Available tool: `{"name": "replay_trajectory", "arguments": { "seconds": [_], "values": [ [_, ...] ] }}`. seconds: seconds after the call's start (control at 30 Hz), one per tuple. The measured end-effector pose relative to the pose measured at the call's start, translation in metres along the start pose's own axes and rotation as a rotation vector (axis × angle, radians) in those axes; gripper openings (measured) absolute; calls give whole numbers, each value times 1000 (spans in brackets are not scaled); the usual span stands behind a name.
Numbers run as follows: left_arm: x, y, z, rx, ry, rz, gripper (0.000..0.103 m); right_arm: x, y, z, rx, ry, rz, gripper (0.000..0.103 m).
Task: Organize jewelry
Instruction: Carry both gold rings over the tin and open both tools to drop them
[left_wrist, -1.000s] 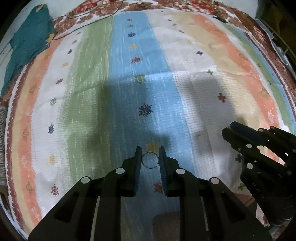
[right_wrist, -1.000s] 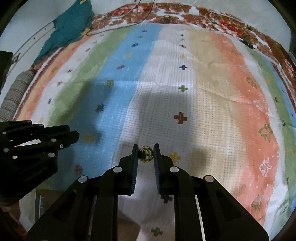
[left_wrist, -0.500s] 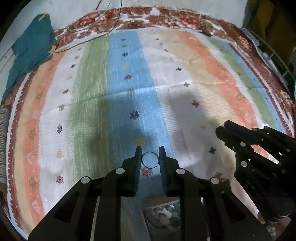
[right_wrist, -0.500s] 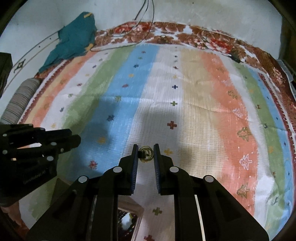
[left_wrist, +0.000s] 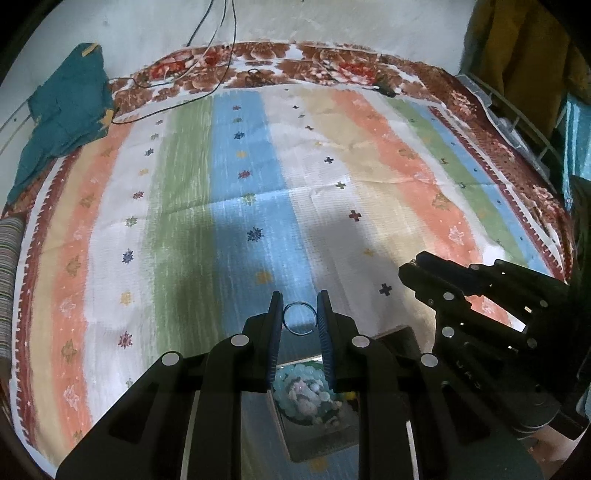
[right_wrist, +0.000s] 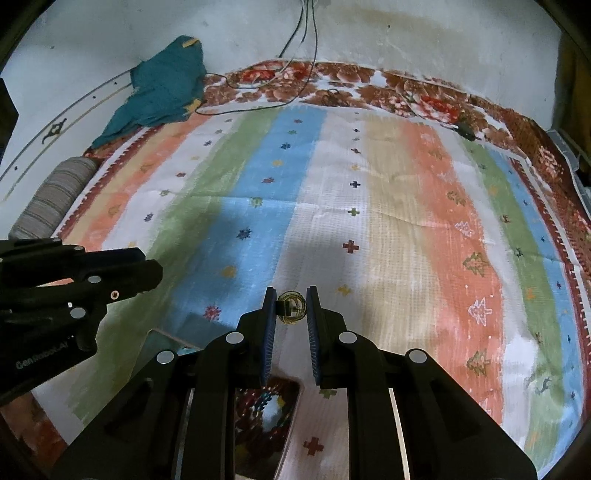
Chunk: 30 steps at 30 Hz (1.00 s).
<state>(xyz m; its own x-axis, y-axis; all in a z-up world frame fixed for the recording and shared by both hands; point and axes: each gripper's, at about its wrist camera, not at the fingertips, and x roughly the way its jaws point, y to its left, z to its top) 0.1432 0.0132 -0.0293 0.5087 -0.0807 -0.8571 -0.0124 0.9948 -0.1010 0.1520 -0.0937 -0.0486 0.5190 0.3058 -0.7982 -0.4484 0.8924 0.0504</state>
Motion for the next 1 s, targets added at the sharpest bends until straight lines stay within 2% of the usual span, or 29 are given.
{"name": "replay_trajectory", "arguments": {
  "seconds": [0.43, 0.7, 0.73, 0.77, 0.8, 0.83, 0.9, 1.0],
  "values": [
    [-25, -8, -20, 10, -37, -21, 18, -23, 9, -18, -15, -13, 28, 17],
    [-35, -13, -35, 2, -27, -42, 19, -32, 15, -31, -11, -4, 87, 17],
    [-35, -12, -37, -4, -25, -38, 20, -33, 16, -33, -17, 0, 87, 17],
    [-36, -10, -38, -12, -24, -36, 26, -34, 17, -35, -23, 3, 72, 17],
    [-38, -8, -40, -20, -27, -35, 33, -35, 18, -37, -30, 7, 58, 18],
    [-40, -7, -41, -25, -30, -34, 35, -36, 17, -39, -31, 6, 58, 20],
    [-43, -4, -44, -33, -35, -37, 41, -43, 15, -42, -23, -4, 63, 40],
    [-50, -4, -51, -28, -47, -43, 50, -54, 14, -46, -27, -31, 57, 46]
  ]
}}
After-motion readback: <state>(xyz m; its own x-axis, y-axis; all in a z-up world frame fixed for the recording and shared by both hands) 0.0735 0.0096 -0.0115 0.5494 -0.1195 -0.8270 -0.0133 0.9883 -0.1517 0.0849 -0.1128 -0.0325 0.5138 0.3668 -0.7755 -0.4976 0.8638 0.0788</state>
